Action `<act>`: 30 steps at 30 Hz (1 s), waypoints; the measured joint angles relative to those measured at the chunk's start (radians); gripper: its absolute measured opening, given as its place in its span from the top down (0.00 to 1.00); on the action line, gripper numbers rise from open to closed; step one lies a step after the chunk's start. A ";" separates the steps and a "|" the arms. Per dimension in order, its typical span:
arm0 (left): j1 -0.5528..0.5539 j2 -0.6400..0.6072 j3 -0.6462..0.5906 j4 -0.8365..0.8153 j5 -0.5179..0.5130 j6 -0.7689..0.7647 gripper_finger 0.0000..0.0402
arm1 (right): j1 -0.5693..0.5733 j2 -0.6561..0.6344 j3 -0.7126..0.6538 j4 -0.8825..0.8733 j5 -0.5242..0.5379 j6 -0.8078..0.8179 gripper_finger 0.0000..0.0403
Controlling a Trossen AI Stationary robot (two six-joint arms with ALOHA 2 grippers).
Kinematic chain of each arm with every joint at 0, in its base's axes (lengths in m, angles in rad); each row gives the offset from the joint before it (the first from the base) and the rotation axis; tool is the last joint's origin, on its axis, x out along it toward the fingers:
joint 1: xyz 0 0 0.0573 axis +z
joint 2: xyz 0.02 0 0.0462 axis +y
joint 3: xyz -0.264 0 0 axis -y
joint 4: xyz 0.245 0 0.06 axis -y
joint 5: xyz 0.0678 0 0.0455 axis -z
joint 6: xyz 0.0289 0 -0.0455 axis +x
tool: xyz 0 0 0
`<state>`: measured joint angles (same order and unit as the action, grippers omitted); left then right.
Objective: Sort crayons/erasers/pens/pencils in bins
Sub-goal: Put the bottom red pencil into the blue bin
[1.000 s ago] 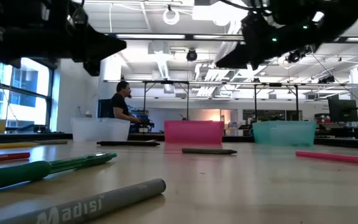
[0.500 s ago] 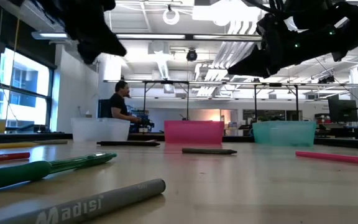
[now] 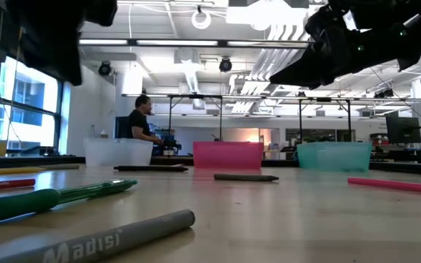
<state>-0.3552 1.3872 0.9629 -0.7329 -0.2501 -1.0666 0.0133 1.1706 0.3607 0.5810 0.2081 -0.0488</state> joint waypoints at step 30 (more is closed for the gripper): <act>-0.116 0.336 0.031 0.004 0.181 -0.404 0.62 | 0.034 0.000 0.000 -0.008 0.000 -0.019 1.00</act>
<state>-0.4717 1.7229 0.9938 -0.7286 -0.0695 -1.4701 0.0471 1.1709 0.3607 0.5728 0.2082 -0.0677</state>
